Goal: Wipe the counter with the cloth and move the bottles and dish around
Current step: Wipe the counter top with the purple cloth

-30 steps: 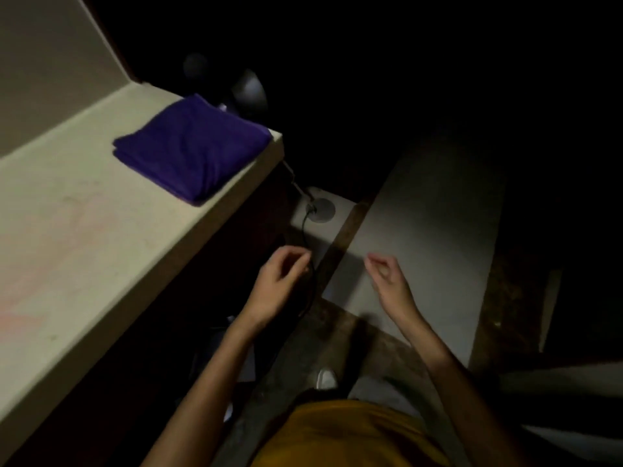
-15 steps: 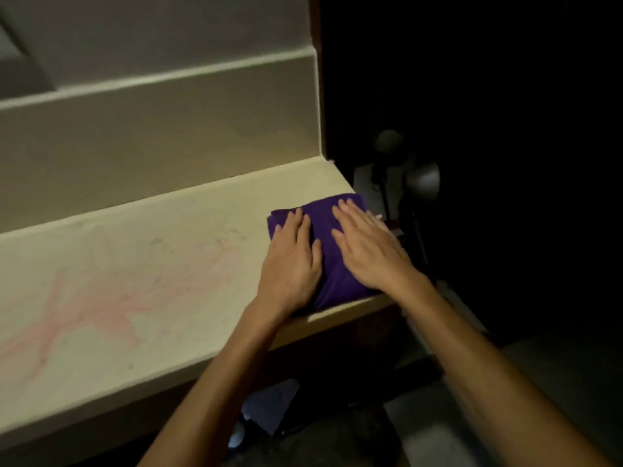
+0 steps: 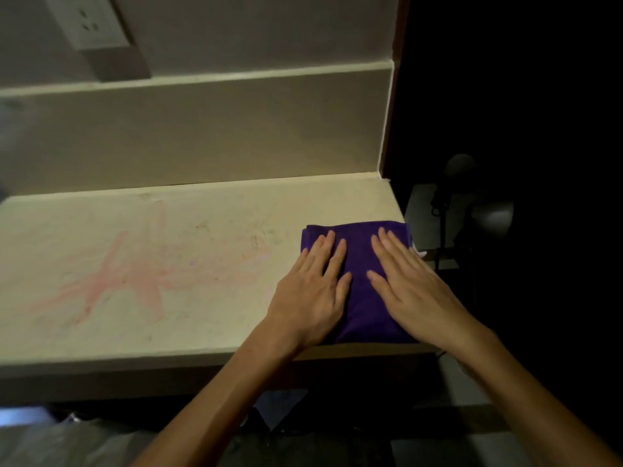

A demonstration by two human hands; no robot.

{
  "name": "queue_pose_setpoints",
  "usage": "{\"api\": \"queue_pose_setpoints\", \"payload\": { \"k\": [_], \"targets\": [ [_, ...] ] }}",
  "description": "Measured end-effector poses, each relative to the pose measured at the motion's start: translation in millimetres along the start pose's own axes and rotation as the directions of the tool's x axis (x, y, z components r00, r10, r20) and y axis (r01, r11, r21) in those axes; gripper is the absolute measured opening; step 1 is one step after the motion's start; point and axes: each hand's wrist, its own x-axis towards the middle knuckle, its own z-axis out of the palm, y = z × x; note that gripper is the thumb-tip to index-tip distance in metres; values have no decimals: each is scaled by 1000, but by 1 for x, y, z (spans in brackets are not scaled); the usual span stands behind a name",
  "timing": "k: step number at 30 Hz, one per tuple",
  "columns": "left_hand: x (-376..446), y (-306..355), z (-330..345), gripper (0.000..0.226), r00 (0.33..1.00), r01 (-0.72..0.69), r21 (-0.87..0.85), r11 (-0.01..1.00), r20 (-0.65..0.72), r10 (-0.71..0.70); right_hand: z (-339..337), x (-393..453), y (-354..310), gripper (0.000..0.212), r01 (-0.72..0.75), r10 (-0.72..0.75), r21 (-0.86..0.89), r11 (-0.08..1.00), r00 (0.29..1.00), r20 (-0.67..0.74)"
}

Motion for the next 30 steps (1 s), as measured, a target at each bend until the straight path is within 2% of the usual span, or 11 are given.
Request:
{"api": "queue_pose_setpoints", "payload": {
  "k": [5,8,13,16,19,25,30],
  "targets": [
    [-14,-2,-1,67,996,54,124,991,-71,-45,2,7,-11,68,46,-46,-21,999,999,19],
    [-15,-29,-8,68,994,80,138,987,-79,-70,7,28,-30,67,79,-77,-39,996,996,34],
    [17,-118,-35,76,991,130,252,959,-8,-133,24,118,-79,62,119,-120,-15,993,992,-29],
    [75,-184,-45,72,993,112,285,952,-9,-114,30,194,-99,64,55,-56,-35,998,998,-30],
    [106,-215,-45,67,998,47,280,959,28,-57,36,226,-104,66,-3,-3,-101,995,998,-64],
    [72,-194,-48,65,997,-65,137,988,58,57,34,169,-121,65,-80,73,-97,992,995,-68],
    [-30,-137,-53,75,986,-140,100,985,102,130,38,39,-146,64,-143,139,-52,988,987,-82]
  ]
}}
